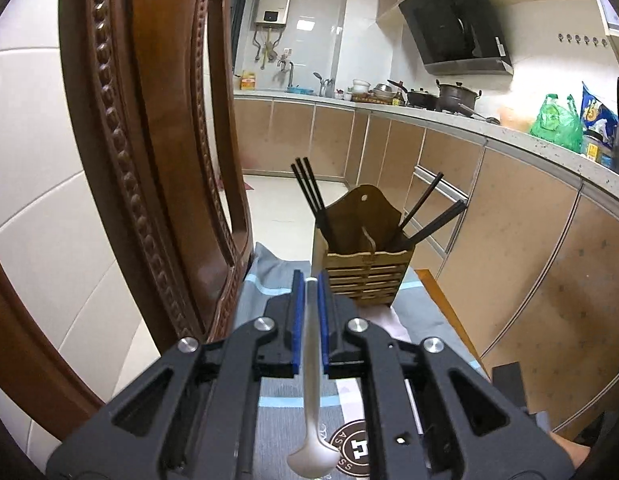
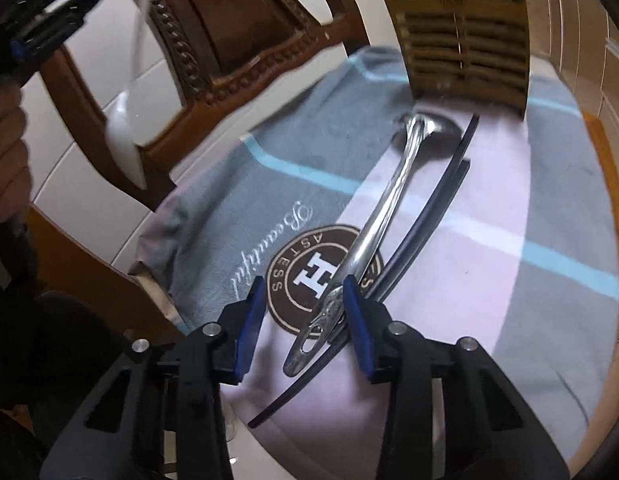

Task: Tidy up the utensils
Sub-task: 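Grasp the steel ladle handle with the right gripper while the left gripper lifts the spoon, then lift the ladle with the right gripper while the left gripper carries the spoon toward the holder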

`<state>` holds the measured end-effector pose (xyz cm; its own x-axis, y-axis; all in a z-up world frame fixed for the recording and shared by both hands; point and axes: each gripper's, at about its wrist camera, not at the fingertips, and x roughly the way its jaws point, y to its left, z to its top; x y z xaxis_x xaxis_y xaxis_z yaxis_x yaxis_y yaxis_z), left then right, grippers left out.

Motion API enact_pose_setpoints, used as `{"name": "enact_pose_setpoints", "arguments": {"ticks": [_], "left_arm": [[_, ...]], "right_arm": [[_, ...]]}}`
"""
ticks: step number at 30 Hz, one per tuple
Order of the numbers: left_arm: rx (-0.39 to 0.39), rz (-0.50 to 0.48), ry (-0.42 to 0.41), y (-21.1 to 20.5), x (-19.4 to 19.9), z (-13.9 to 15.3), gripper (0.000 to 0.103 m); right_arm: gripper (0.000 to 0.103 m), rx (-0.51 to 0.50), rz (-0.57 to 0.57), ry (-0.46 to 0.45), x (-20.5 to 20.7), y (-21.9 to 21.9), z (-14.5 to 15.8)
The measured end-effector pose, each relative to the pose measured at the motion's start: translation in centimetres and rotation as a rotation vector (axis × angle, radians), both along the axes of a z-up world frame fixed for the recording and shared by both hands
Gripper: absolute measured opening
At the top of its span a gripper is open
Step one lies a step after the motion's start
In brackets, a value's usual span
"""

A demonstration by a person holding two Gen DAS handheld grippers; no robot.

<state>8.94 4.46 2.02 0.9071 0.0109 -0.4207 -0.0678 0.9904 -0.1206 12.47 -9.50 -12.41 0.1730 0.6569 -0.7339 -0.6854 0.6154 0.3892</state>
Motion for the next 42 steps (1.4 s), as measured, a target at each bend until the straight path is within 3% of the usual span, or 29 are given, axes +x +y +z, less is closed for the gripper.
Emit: {"name": "enact_pose_setpoints", "arguments": {"ticks": [7,13,19,27,28,30,32,35,38,42], "left_arm": [[-0.021,-0.001,-0.011,0.8,0.1,-0.3,0.007],[-0.043,-0.005,-0.018,1.0,0.1,-0.2,0.007],[-0.050,-0.011,-0.008,1.4,0.1,-0.5,0.007],[-0.062,-0.005,0.009,2.0,0.6,-0.9,0.007],[-0.061,-0.004,0.010,2.0,0.6,-0.9,0.007],[-0.061,-0.005,0.014,2.0,0.8,-1.0,0.007],[-0.062,-0.008,0.017,1.9,1.0,-1.0,0.007],[-0.061,-0.010,0.015,1.8,1.0,-1.0,0.007],[-0.064,-0.008,0.012,1.9,1.0,-0.9,0.007],[-0.078,-0.002,-0.001,2.1,0.6,-0.7,0.007]], "right_arm": [[0.034,0.038,-0.101,0.049,2.2,-0.9,-0.4],[0.034,0.050,-0.157,-0.010,3.7,-0.2,1.0],[0.034,0.111,-0.268,0.138,9.3,-0.6,0.3],[0.034,0.160,-0.304,0.279,13.1,0.4,-2.5],[0.032,0.172,-0.312,0.285,13.2,0.3,-2.5],[0.012,0.234,-0.324,0.307,14.0,-0.2,-2.6],[0.009,0.254,-0.312,0.313,14.3,-0.1,-2.7],[0.005,0.274,-0.289,0.282,13.8,0.1,-2.1],[0.005,0.317,-0.270,0.204,12.6,0.0,0.4],[0.005,0.316,-0.260,-0.049,9.1,-0.6,6.2]]}}
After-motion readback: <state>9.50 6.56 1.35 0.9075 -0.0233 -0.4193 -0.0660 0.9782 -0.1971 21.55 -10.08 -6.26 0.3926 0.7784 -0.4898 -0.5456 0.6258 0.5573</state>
